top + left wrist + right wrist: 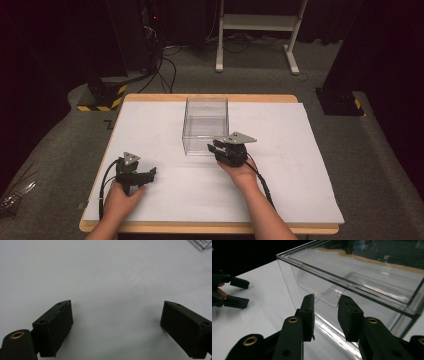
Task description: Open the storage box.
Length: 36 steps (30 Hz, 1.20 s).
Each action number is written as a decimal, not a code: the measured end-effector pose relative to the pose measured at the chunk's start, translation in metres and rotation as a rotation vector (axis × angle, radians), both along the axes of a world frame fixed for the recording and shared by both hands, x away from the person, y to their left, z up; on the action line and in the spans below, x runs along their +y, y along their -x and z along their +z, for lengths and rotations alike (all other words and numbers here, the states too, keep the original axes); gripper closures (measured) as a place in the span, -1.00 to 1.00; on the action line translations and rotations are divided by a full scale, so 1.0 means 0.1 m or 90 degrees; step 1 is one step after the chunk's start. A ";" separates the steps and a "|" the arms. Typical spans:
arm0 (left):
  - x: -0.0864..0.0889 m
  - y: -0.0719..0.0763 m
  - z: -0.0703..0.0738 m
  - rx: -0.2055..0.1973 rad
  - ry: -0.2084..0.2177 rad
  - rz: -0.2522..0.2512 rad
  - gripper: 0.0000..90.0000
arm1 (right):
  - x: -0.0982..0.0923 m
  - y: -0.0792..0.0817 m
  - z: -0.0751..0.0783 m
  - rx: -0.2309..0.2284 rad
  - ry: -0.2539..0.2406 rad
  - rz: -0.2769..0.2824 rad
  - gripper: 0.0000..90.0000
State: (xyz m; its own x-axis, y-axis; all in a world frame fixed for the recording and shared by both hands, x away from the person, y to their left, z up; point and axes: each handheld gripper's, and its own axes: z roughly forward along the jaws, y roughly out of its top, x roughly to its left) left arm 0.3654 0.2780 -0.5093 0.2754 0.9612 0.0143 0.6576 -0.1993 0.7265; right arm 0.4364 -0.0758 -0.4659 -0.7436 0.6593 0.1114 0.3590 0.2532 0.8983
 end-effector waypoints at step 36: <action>0.00 0.00 0.00 -0.001 0.000 0.000 -0.75 | -0.12 0.13 -0.02 -0.010 -0.010 0.049 0.81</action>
